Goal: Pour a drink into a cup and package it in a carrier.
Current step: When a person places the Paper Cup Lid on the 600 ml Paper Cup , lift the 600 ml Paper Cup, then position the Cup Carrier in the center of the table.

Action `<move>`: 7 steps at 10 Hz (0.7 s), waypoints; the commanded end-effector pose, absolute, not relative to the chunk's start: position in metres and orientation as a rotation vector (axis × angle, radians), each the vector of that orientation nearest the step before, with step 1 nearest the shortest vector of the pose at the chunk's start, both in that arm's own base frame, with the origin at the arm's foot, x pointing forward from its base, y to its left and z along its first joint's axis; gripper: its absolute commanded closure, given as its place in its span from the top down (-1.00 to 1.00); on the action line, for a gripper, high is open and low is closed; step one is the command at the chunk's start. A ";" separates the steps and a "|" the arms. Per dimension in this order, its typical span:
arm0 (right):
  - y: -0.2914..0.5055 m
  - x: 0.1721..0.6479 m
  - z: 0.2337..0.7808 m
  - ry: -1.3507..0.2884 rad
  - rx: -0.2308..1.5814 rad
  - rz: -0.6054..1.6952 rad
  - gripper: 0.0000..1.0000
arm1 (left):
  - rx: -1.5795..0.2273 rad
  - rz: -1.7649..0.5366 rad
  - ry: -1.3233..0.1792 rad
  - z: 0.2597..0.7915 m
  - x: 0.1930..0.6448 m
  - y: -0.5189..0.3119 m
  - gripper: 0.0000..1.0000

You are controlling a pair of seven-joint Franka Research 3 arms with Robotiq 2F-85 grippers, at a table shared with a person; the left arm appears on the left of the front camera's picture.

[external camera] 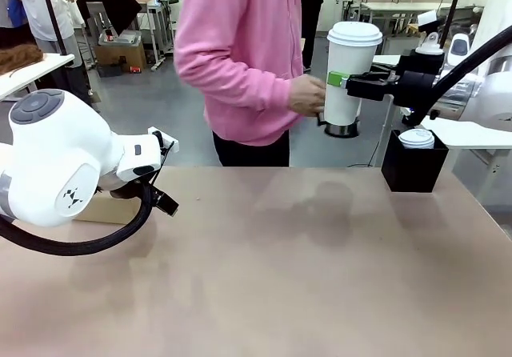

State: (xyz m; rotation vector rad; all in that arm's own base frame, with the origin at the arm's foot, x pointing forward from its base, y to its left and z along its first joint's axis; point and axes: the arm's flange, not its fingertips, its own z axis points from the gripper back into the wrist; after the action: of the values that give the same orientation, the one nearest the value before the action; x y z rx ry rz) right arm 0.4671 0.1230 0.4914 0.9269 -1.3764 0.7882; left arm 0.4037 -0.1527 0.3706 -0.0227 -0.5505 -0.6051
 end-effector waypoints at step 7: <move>0.126 0.467 0.492 -1.378 0.910 0.787 0.60 | -0.025 -0.604 -0.550 0.371 0.403 -0.152 1.00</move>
State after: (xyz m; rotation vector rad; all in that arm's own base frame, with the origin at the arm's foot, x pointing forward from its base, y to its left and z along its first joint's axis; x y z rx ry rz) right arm 0.4671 0.1237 0.4908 0.9243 -1.3741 0.7896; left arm 0.4037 -0.1527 0.3706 -0.0227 -0.5505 -0.6051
